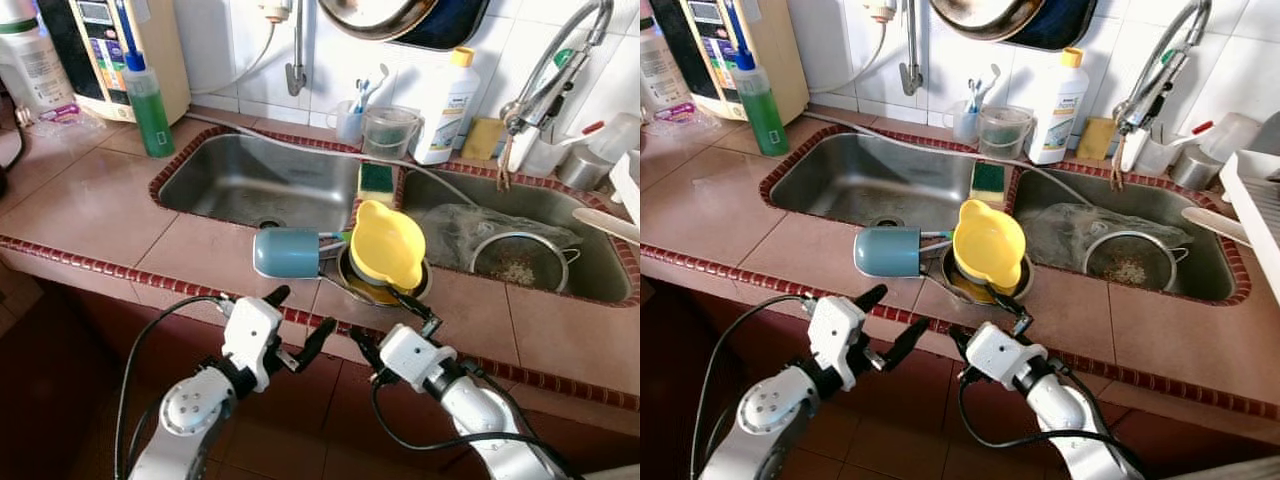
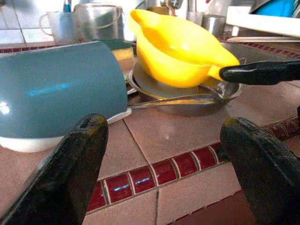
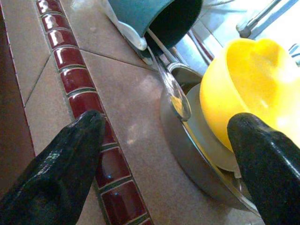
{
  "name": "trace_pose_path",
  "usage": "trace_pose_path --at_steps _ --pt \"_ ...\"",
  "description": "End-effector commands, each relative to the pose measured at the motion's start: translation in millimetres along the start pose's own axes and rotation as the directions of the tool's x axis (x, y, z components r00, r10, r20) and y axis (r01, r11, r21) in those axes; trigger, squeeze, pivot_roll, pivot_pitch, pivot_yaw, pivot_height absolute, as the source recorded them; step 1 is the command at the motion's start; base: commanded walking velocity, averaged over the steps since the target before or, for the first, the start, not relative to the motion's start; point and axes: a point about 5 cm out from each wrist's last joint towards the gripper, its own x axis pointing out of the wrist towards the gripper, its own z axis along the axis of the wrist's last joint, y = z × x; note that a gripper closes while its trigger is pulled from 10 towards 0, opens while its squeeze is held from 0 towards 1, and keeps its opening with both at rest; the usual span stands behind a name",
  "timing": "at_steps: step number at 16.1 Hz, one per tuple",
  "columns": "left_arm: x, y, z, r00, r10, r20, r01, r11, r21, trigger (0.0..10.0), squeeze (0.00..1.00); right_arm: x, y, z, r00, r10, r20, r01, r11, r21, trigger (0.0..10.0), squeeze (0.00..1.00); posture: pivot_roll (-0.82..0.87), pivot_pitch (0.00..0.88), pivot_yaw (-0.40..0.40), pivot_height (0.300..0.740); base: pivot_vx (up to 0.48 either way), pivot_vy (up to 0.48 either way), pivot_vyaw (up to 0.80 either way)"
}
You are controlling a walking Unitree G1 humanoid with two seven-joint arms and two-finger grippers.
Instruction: Kitchen organization
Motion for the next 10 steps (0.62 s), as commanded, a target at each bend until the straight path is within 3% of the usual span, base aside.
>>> trace_pose_path --at_steps 1,5,10 --pt "-1.5 4.1 4.2 1.0 0.009 0.007 -0.009 1.0 0.004 10.0 0.0 -2.1 7.7 -8.6 0.998 0.048 -0.044 -0.05 0.998 -0.03 10.0 0.0 -0.08 0.03 -0.036 0.74 0.0 0.0 0.0" --pt "-4.4 9.5 8.1 0.999 0.041 0.024 -0.04 0.998 -0.044 10.0 0.0 1.6 12.1 -7.9 0.998 0.055 -0.016 -0.057 0.991 -0.117 10.0 0.0 -0.07 0.029 -0.039 0.74 0.0 0.0 0.0" --pt "-6.9 -9.0 2.9 0.997 -0.072 -0.023 0.072 0.997 -0.006 10.0 0.0 5.1 9.9 -9.4 0.999 0.047 0.0 -0.046 0.978 -0.204 10.0 0.0 -0.07 0.026 -0.049 0.74 0.0 0.0 0.0"
